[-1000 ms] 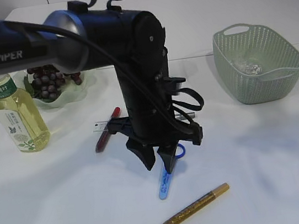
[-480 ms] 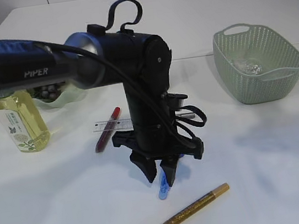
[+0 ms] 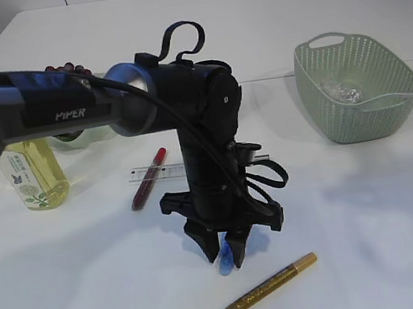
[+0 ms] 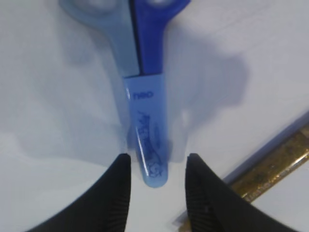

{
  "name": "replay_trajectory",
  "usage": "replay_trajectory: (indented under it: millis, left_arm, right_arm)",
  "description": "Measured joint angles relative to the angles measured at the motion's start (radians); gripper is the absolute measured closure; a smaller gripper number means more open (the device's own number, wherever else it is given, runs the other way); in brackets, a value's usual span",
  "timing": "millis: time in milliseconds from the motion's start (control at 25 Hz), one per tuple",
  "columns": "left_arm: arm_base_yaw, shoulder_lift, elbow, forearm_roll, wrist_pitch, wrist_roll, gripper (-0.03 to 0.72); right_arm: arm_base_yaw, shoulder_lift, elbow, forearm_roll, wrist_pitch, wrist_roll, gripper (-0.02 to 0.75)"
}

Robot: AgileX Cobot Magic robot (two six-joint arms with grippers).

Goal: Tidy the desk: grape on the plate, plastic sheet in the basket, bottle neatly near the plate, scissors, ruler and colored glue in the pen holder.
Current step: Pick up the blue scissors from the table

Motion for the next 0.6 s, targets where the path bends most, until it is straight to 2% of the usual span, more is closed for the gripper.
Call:
replay_trajectory:
  millis: [600]
  left_arm:
    - [-0.011, 0.016, -0.002, 0.006, -0.037, 0.0, 0.409]
  right_arm:
    - [0.0, 0.0, 0.0, 0.0, 0.0, 0.0, 0.339]
